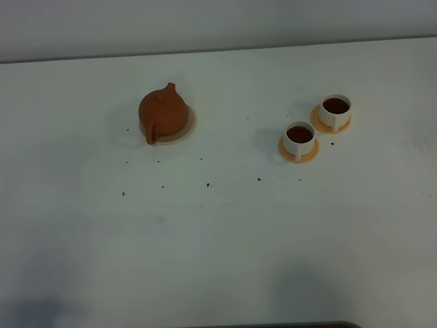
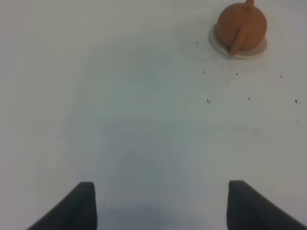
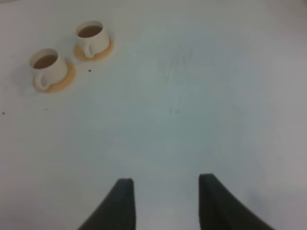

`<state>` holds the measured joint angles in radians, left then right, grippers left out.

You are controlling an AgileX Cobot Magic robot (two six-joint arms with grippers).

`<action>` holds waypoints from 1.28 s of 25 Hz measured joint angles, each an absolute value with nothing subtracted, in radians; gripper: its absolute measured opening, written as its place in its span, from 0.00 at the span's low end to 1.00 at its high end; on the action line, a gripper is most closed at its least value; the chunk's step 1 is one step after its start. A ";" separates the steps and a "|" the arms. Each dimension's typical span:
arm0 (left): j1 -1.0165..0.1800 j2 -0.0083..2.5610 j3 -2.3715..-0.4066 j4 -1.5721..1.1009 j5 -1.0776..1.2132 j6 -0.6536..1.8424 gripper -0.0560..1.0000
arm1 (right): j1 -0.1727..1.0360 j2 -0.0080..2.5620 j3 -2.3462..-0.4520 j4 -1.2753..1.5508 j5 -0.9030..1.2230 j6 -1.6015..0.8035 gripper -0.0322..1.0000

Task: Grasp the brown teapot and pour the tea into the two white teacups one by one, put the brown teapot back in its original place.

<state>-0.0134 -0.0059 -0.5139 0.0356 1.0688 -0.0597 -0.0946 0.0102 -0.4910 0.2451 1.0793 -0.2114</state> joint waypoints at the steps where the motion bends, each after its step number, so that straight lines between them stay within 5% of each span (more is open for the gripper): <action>1: -0.013 -0.006 -0.514 0.036 1.069 -0.060 0.59 | -0.095 0.010 -0.491 0.245 1.079 -0.211 0.33; 32: -0.037 -0.006 -0.514 0.036 1.069 -0.057 0.59 | -0.095 0.010 -0.491 0.245 1.079 -0.211 0.33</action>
